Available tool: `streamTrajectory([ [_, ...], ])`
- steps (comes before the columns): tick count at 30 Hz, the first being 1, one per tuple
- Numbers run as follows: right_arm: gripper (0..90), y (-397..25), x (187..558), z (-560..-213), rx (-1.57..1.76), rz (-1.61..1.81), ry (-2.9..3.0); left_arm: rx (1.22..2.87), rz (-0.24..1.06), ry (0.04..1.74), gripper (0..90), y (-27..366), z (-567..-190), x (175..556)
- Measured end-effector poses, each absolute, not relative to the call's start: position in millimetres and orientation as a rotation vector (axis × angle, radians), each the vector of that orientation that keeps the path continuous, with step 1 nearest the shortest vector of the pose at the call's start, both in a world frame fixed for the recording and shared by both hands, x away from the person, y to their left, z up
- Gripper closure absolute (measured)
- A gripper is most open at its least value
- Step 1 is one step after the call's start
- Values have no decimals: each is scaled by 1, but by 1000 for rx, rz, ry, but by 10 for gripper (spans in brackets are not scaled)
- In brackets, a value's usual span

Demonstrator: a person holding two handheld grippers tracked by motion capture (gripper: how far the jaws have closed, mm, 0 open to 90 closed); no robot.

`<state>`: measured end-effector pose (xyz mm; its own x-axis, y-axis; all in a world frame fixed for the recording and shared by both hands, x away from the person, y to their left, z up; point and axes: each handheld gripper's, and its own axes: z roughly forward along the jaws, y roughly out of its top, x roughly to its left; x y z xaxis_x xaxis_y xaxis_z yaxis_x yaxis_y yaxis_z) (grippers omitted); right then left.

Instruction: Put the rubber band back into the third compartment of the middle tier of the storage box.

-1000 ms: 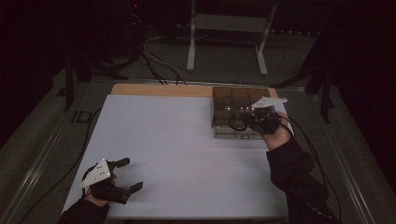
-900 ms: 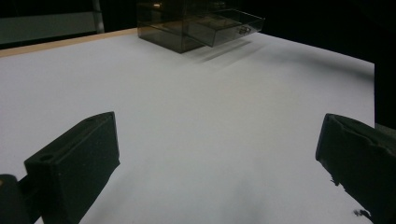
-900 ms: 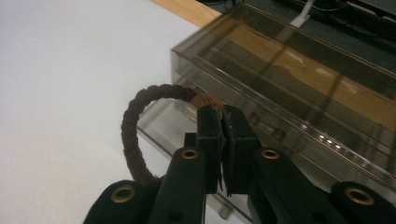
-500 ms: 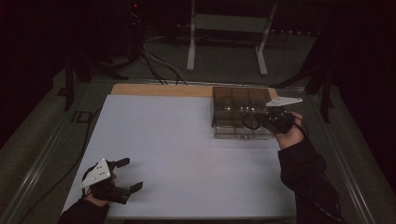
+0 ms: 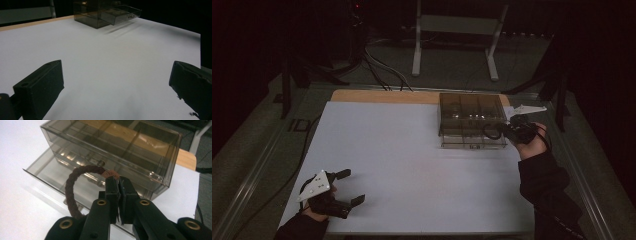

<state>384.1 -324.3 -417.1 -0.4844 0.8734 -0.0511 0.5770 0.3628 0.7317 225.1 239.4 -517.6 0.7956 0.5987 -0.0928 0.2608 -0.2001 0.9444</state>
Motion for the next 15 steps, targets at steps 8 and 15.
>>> streamTrajectory([
  [8,864,-335,391,-434,1312,886,2194,1788,350,665,3,239,-518,225],
  [15,864,-341,399,-444,1347,866,2193,1788,350,665,3,240,-518,225],
])
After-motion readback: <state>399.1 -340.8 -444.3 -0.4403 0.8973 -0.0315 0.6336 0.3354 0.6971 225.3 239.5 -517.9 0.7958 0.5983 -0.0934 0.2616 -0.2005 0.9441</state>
